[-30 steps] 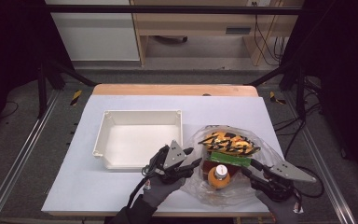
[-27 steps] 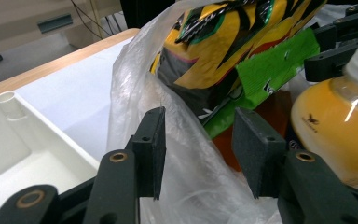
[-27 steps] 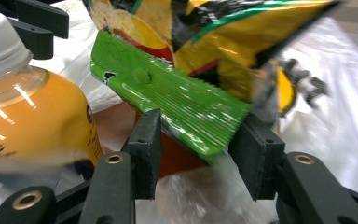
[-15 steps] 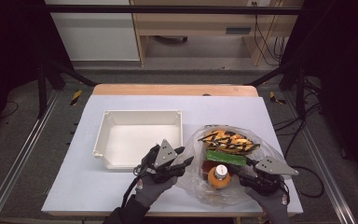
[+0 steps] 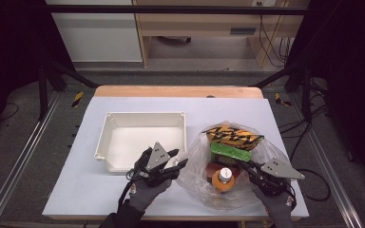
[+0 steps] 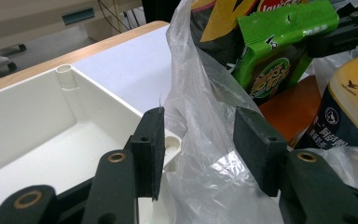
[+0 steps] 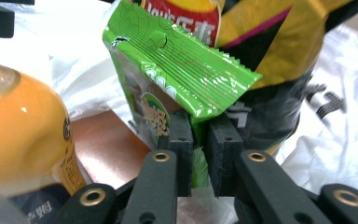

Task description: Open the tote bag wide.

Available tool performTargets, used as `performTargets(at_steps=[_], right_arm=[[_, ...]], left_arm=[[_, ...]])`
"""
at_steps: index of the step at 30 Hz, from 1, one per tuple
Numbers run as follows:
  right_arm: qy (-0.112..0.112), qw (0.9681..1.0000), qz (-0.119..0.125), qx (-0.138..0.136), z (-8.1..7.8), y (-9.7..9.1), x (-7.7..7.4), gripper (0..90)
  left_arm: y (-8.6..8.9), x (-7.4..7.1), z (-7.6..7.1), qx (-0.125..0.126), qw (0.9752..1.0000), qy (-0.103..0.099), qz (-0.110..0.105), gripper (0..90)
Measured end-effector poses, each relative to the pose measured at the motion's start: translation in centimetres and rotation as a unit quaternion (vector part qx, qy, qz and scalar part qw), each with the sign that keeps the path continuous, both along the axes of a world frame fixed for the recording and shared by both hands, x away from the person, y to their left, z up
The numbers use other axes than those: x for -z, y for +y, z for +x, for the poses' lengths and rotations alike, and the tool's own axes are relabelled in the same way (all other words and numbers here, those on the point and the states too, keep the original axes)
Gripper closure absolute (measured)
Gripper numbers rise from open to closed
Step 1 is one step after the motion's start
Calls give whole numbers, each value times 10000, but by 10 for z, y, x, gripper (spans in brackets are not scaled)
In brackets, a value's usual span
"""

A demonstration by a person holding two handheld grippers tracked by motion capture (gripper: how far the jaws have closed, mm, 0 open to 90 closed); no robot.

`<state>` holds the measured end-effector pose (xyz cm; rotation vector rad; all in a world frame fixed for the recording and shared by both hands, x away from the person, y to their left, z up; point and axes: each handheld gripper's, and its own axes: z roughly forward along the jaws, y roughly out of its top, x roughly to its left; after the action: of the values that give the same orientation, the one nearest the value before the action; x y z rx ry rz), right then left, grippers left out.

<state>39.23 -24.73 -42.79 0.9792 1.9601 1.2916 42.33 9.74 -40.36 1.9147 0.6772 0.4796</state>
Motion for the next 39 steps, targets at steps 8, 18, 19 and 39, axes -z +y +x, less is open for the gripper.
performTargets(at_steps=[8, 18, 19, 39], right_arm=[[-269, 9996, 76, -66, -6, -1, -14, 852], [-538, 9976, 305, -298, -17, -1, -46, 867], [-553, 9975, 314, -314, -17, 0, -49, 868], [-416, 9957, 382, -731, -15, 18, -56, 869]], left_arm=[[1, -2, -3, 17, 10000, -50, 11, 529], [6, -9, -6, 22, 9999, -113, -128, 509], [6, -9, -7, 29, 9998, -121, -144, 509], [-16, -39, -14, 380, 9982, -408, -198, 467]])
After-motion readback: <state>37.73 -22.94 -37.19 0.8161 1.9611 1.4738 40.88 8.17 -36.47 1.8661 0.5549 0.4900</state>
